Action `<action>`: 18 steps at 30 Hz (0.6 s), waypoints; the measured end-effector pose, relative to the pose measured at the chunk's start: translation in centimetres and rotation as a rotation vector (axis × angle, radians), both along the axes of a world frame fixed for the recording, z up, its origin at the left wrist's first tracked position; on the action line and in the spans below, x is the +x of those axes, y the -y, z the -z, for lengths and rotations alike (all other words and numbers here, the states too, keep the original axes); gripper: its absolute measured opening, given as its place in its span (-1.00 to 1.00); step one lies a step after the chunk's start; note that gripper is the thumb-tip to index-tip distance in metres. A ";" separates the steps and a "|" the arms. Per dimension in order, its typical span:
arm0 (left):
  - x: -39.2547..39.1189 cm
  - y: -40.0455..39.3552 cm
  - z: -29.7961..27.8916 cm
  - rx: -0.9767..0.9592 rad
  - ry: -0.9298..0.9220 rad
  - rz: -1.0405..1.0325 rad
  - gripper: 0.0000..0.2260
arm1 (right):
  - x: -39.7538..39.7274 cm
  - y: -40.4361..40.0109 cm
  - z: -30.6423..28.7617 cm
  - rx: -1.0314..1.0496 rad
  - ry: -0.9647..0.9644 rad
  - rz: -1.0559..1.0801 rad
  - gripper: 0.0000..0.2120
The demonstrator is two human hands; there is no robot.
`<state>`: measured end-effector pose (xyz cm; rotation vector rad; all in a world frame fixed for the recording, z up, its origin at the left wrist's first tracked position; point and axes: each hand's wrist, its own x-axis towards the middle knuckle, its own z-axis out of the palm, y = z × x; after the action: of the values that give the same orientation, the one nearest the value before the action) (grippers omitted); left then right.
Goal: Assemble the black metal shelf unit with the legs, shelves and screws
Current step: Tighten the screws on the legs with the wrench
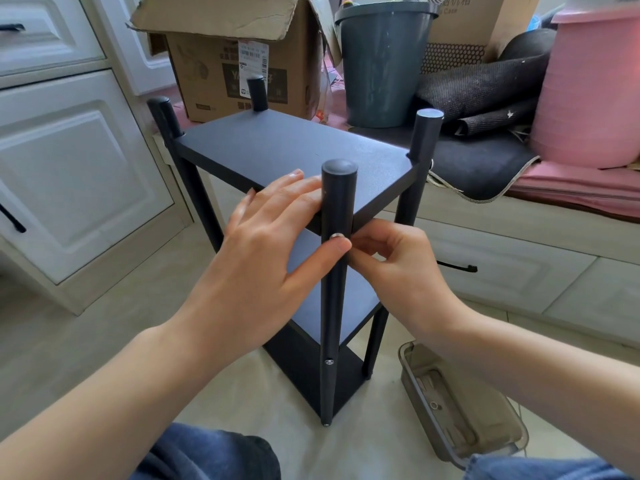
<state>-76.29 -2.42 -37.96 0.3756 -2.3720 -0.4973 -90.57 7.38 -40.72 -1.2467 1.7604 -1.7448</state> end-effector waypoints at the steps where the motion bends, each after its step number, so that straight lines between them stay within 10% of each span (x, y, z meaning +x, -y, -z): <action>1: 0.0 0.0 0.0 0.002 0.002 0.000 -0.53 | -0.2 -0.2 0.0 0.006 -0.023 0.004 -0.84; 18: -0.2 -0.1 0.0 -0.002 -0.004 -0.010 -0.55 | -3.6 -3.6 0.5 0.048 -0.182 0.165 -0.86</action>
<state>-76.46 -2.35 -38.01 0.3856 -2.3656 -0.4906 -94.16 10.93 -41.17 -1.3086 2.0490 -1.7111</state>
